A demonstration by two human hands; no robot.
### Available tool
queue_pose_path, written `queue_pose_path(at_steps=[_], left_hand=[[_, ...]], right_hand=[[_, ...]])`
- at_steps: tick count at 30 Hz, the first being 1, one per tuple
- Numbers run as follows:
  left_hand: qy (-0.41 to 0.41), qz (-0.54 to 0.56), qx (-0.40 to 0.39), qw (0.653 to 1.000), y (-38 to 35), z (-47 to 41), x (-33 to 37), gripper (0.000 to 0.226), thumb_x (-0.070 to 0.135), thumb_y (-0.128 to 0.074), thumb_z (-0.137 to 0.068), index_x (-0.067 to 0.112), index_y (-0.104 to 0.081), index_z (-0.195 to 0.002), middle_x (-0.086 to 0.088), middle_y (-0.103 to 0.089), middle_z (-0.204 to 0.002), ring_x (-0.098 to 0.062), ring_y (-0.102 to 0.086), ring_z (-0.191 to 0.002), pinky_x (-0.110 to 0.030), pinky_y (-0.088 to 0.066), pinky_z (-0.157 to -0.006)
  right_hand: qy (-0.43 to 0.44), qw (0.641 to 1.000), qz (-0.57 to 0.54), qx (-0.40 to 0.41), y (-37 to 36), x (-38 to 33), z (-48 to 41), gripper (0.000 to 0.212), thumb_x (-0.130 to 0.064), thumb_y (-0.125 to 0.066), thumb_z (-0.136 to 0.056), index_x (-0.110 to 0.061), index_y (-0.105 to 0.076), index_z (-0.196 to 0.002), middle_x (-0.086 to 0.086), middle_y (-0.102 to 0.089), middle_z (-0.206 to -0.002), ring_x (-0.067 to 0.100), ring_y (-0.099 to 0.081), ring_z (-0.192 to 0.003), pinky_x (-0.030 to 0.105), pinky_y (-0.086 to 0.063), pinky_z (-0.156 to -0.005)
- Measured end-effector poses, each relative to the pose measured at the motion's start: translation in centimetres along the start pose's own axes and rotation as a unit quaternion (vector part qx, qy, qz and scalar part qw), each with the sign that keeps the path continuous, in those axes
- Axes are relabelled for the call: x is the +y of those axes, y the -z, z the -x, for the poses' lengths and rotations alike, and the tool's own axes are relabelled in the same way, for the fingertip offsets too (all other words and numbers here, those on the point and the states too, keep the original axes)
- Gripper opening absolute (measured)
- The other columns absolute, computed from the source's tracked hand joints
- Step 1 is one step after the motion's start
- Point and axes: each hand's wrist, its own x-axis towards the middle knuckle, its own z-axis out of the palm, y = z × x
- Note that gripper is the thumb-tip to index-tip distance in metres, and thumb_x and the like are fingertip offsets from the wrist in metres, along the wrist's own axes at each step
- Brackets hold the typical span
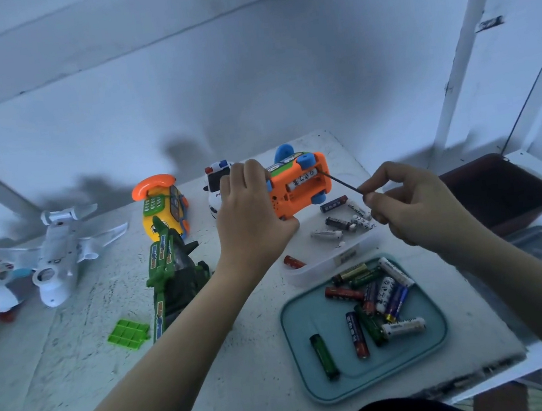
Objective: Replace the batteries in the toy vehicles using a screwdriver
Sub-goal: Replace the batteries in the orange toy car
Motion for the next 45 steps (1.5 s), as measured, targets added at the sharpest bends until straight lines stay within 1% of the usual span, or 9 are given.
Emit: queue_pose_path(at_steps=[4, 10, 17, 20, 27, 33, 35, 38, 45], left_hand=[[0.007, -0.003, 0.004, 1.000, 0.3, 0.2, 0.1, 0.058, 0.015, -0.082, -0.050, 0.005, -0.050, -0.097, -0.007, -0.049, -0.096, -0.017, -0.036, -0.082, -0.013, -0.017, -0.055], [-0.009, -0.007, 0.008, 1.000, 0.1, 0.4, 0.1, 0.059, 0.012, -0.083, -0.046, 0.004, -0.050, -0.093, -0.009, -0.051, -0.093, -0.020, -0.037, -0.080, -0.013, -0.017, -0.055], [-0.018, -0.017, 0.006, 1.000, 0.0, 0.4, -0.1, 0.064, 0.013, -0.087, -0.043, 0.001, -0.051, -0.094, -0.014, -0.053, -0.094, -0.022, -0.037, -0.081, -0.028, -0.030, -0.056], [-0.015, -0.022, 0.010, 1.000, -0.2, 0.5, 0.0, 0.062, 0.011, -0.085, -0.043, 0.000, -0.051, -0.094, -0.015, -0.053, -0.094, -0.023, -0.039, -0.081, -0.028, -0.031, -0.055], [-0.014, -0.053, 0.017, 0.998, -0.8, 0.4, 0.3, 0.062, 0.011, -0.084, -0.041, 0.003, -0.051, -0.092, -0.012, -0.053, -0.091, -0.029, -0.049, -0.079, -0.028, -0.034, -0.051], [-0.004, -0.060, 0.032, 0.998, -0.5, 0.3, 0.6, 0.061, 0.012, -0.083, -0.040, 0.004, -0.050, -0.091, -0.010, -0.052, -0.090, -0.020, -0.037, -0.079, -0.021, -0.023, -0.049], [0.005, -0.058, 0.031, 0.998, -0.4, 0.3, 0.5, 0.061, 0.012, -0.082, -0.041, 0.004, -0.050, -0.092, -0.010, -0.052, -0.091, -0.019, -0.035, -0.079, -0.015, -0.014, -0.049], [0.017, -0.051, 0.030, 0.998, -0.1, 0.4, 0.5, 0.062, 0.012, -0.083, -0.041, 0.003, -0.051, -0.093, -0.010, -0.051, -0.091, -0.019, -0.035, -0.079, -0.013, -0.012, -0.052], [0.018, -0.059, 0.030, 0.998, 0.1, 0.4, 0.8, 0.064, 0.012, -0.084, -0.039, 0.003, -0.051, -0.093, -0.010, -0.052, -0.091, -0.018, -0.034, -0.079, -0.013, -0.011, -0.051]], right_hand=[[0.022, 1.000, 0.020, 0.006, -0.3, 0.1, -0.1, 0.012, -0.013, -0.057, -0.092, -0.020, -0.061, -0.083, 0.014, -0.051, -0.056, 0.015, -0.028, -0.041, 0.018, -0.026, -0.040], [0.014, 1.000, 0.016, 0.002, -0.6, -0.3, -0.3, 0.009, -0.009, -0.055, -0.093, -0.012, -0.060, -0.086, 0.014, -0.045, -0.055, 0.011, -0.026, -0.037, 0.016, -0.025, -0.036], [-0.004, 0.999, -0.020, -0.046, 0.9, 0.1, -0.3, 0.012, -0.002, -0.055, -0.092, -0.007, -0.062, -0.083, 0.006, -0.043, -0.050, 0.012, -0.021, -0.040, 0.015, -0.020, -0.038], [-0.008, 0.997, -0.010, -0.078, 1.0, 0.3, 0.1, 0.013, -0.003, -0.056, -0.092, -0.009, -0.062, -0.082, 0.013, -0.042, -0.055, 0.012, -0.021, -0.040, 0.015, -0.021, -0.038], [0.050, 0.996, -0.012, -0.076, -1.0, 0.1, 0.9, 0.014, -0.004, -0.056, -0.092, -0.012, -0.061, -0.082, 0.016, -0.038, -0.055, 0.014, -0.022, -0.044, 0.018, -0.022, -0.040], [0.073, 0.995, -0.002, -0.069, -2.3, 0.4, 0.8, 0.018, -0.006, -0.057, -0.091, -0.019, -0.061, -0.080, 0.016, -0.038, -0.054, 0.017, -0.026, -0.048, 0.021, -0.024, -0.044], [0.076, 0.995, -0.004, -0.063, -2.6, 0.4, 0.9, 0.018, -0.006, -0.057, -0.091, -0.019, -0.061, -0.079, 0.023, -0.037, -0.054, 0.018, -0.026, -0.049, 0.022, -0.024, -0.045], [0.074, 0.996, -0.011, -0.057, -2.6, 0.3, 1.1, 0.019, -0.006, -0.056, -0.091, -0.020, -0.061, -0.079, 0.030, -0.039, -0.057, 0.019, -0.027, -0.050, 0.025, -0.024, -0.047], [0.080, 0.996, 0.014, -0.045, -3.1, -0.1, 1.4, 0.012, -0.005, -0.055, -0.091, -0.012, -0.059, -0.082, 0.004, -0.038, -0.047, 0.006, -0.024, -0.039, 0.015, -0.024, -0.041]])
